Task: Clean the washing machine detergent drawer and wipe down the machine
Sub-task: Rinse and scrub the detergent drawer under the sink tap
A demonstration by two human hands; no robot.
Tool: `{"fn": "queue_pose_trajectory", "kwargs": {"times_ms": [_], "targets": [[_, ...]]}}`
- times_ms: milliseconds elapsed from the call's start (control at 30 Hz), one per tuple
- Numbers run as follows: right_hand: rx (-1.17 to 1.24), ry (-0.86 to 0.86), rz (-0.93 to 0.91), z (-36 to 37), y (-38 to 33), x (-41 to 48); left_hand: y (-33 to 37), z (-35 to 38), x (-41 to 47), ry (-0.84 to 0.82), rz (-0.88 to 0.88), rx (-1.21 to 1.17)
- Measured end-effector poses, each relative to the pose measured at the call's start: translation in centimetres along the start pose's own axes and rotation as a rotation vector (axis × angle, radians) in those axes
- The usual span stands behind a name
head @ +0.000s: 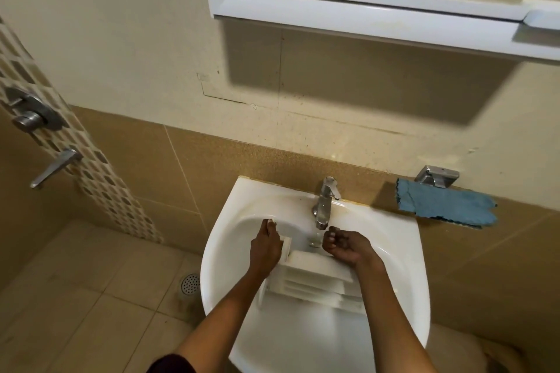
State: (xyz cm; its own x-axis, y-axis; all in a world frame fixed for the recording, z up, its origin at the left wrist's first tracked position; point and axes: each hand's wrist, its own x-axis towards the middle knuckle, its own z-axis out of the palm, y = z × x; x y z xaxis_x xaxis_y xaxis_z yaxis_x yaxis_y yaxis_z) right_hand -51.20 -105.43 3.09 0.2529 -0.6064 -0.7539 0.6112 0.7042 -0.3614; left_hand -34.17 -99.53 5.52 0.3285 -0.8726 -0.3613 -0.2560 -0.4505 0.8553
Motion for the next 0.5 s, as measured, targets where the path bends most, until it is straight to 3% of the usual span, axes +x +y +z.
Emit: {"fn": "queue_pose_trajectory", "kwargs": {"times_ms": [133, 267, 500], "targets": [[-0.198, -0.066, 0.056, 1.1, 0.3, -2.4, 0.0, 0.1, 0.1, 0.002, 0.0, 0.0], [-0.7, -0.084, 0.042, 4.9, 1.4, -4.1, 0.1, -0.1, -0.1, 0.002, -0.001, 0.006], [-1.555, 0.132, -0.439, 8.1, 3.8, -3.7, 0.1, 0.1, -0.3, 0.004, 0.021, -0.011]]}}
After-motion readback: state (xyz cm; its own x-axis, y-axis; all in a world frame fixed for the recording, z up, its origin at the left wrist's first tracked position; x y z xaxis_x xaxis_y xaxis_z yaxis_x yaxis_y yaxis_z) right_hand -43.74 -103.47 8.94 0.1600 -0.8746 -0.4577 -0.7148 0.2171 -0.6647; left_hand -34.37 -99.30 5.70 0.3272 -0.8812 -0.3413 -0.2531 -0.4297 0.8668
